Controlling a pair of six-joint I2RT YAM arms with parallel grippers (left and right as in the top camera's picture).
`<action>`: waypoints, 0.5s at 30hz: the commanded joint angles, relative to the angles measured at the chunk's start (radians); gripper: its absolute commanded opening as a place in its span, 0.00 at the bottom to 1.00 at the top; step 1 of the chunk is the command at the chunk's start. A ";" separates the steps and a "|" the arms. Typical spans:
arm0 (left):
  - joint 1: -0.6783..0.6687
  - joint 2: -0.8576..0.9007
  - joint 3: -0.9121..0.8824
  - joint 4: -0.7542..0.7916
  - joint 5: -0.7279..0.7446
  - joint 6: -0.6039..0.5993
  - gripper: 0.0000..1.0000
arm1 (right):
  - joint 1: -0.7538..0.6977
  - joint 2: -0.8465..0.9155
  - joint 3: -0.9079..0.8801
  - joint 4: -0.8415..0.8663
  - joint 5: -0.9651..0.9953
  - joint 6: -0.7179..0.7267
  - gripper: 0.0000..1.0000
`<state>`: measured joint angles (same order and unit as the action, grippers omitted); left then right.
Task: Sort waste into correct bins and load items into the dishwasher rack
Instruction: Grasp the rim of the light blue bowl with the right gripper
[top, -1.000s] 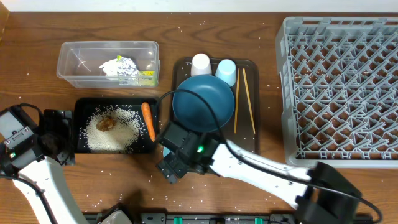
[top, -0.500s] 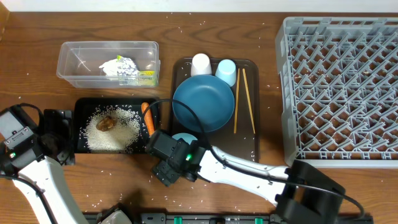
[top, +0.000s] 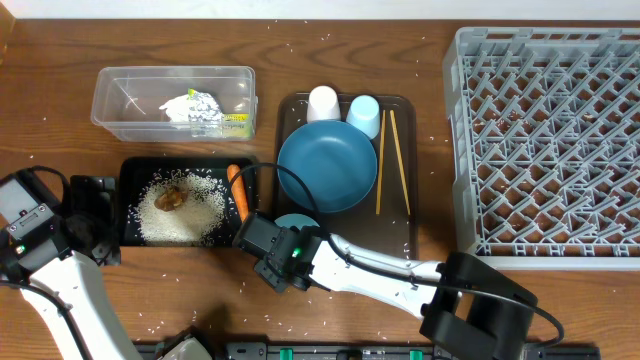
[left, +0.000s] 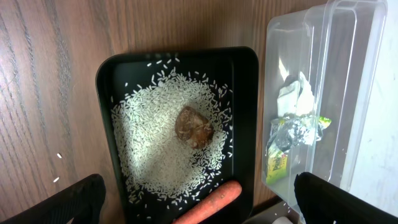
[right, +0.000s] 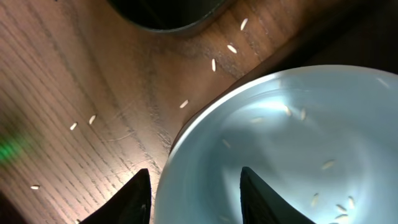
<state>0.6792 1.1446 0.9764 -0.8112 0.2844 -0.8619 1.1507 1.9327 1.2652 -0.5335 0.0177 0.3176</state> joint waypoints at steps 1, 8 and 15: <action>0.003 -0.002 0.002 -0.003 -0.009 0.016 0.98 | 0.007 0.000 0.023 0.000 0.032 -0.002 0.39; 0.003 -0.002 0.002 -0.003 -0.009 0.016 0.98 | 0.012 0.028 0.023 0.004 0.039 -0.002 0.36; 0.003 -0.002 0.002 -0.004 -0.009 0.016 0.98 | 0.014 0.033 0.023 0.006 0.039 -0.002 0.20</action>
<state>0.6792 1.1446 0.9764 -0.8112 0.2844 -0.8619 1.1542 1.9514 1.2671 -0.5293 0.0418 0.3183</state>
